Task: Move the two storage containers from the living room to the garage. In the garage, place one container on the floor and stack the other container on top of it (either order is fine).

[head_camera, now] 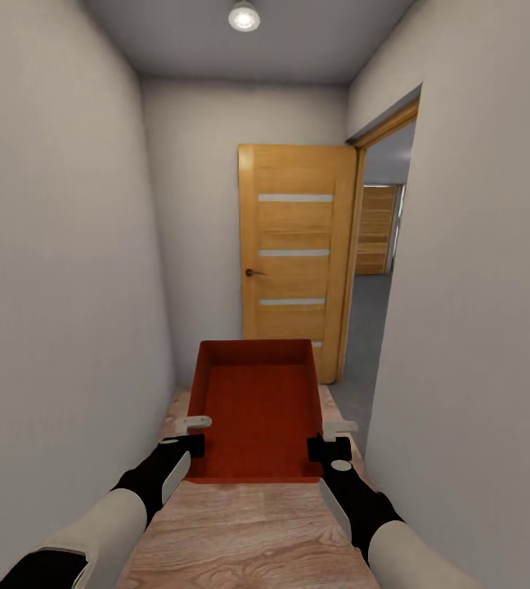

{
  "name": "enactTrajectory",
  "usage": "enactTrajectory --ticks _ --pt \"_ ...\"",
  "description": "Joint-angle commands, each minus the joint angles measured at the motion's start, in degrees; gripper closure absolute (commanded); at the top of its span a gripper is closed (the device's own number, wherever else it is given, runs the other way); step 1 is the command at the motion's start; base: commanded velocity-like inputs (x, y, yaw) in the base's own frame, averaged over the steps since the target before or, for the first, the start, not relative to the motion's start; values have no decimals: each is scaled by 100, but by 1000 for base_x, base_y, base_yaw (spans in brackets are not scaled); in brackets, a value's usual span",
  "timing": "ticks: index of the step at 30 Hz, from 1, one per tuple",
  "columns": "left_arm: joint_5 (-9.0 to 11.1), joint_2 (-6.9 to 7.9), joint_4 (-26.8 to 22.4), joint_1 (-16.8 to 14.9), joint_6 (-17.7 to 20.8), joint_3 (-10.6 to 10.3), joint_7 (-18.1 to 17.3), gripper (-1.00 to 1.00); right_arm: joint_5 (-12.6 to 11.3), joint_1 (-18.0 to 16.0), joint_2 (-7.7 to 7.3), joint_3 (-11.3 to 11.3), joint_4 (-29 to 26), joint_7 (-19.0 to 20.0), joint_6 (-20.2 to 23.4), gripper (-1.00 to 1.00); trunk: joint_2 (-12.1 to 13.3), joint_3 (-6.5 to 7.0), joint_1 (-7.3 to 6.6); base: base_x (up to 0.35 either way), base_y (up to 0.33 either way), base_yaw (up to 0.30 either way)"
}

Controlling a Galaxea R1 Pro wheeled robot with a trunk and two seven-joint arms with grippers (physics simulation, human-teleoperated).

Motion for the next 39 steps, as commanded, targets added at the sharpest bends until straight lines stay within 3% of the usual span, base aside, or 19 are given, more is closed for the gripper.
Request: enactTrajectory --ticks 1,39 --pt "-110 267 -193 -7 -220 17 169 100 -50 -2 -58 28 17 -53 14 100 -7 -9 4 322 0 0" --pt "-101 374 -193 -6 -220 17 169 100 -83 -2 11 29 43 -53 30 100 -7 -9 4 322 27 0"
